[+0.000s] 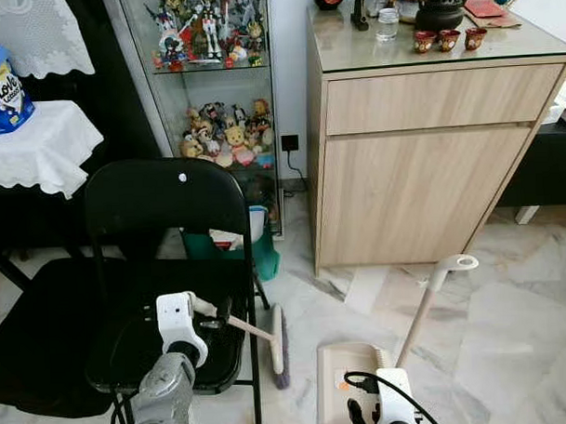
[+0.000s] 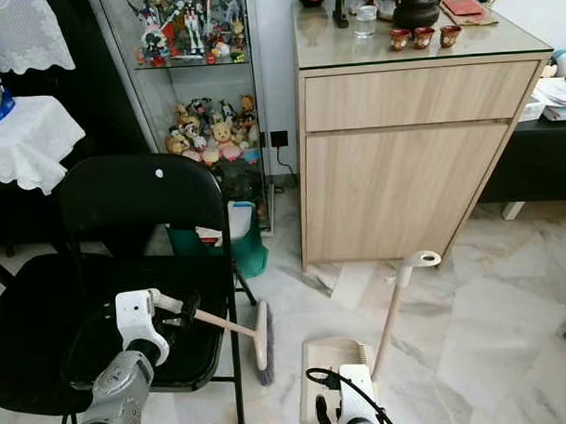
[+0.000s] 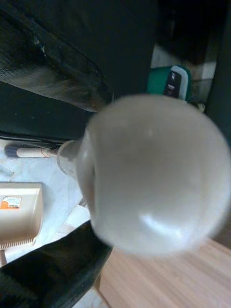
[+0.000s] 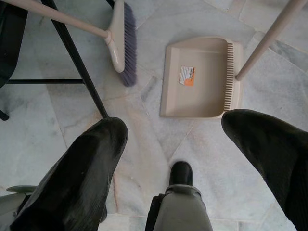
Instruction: Sweep floor
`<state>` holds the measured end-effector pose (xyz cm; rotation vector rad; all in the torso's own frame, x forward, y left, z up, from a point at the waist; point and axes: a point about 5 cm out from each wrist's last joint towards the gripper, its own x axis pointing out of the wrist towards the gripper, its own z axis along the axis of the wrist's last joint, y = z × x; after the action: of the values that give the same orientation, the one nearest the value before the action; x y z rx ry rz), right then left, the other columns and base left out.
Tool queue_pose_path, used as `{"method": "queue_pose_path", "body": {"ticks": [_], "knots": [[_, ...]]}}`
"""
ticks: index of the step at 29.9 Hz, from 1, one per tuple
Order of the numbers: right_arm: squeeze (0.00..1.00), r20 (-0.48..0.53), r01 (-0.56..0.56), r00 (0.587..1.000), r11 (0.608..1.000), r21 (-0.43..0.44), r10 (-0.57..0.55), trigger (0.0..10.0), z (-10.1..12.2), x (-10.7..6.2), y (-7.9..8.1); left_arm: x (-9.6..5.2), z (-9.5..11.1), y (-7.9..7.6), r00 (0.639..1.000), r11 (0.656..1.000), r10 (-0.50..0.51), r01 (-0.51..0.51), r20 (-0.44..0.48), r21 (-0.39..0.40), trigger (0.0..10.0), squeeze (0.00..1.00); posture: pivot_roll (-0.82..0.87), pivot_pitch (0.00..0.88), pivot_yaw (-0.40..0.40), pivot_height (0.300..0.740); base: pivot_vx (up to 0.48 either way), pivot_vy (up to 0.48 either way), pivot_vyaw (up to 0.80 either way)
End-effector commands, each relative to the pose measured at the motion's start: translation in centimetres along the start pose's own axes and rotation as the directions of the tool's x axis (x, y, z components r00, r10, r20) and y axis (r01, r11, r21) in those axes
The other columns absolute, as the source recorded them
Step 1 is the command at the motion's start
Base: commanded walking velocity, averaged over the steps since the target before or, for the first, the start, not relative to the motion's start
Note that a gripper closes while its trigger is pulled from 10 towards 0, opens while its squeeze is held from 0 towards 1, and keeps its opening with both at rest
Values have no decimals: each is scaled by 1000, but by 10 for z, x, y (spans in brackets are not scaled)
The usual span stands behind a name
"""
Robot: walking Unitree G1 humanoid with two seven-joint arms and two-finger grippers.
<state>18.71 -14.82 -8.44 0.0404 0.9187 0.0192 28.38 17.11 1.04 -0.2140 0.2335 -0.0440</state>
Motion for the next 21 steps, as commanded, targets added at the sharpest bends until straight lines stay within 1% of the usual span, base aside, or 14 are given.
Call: {"method": "queue_pose_path", "body": {"ticks": [1, 3, 8, 14, 21], "knots": [[0, -4, -1, 1000, 1000, 8, 1, 10000, 0, 0, 2, 0, -1, 3, 999, 999, 35, -35, -4, -26, 10000, 0, -120, 0, 45, 740, 0, 0, 0], [0, -2, 0, 1000, 1000, 9, 0, 10000, 1, 0, 2, 1, -2, 6, 997, 994, 71, -71, -7, -79, 10000, 0, -125, 0, 44, 740, 0, 0, 0], [0, -2, 0, 1000, 1000, 9, 0, 10000, 1, 0, 2, 2, -2, 6, 997, 993, 76, -77, -10, -88, 10000, 0, -129, 0, 43, 740, 0, 0, 0], [0, -3, 1, 1000, 1000, 9, -1, 10000, 0, 0, 2, 6, 1, 4, 997, 986, 82, -80, 4, -148, 10000, 0, -130, 0, 42, 740, 0, 0, 0], [0, -2, 0, 1000, 1000, 9, 0, 10000, 0, 0, 1, 9, 6, 1, 997, 985, 71, -67, 20, -157, 10000, 0, -130, 0, 41, 740, 0, 0, 0]]}}
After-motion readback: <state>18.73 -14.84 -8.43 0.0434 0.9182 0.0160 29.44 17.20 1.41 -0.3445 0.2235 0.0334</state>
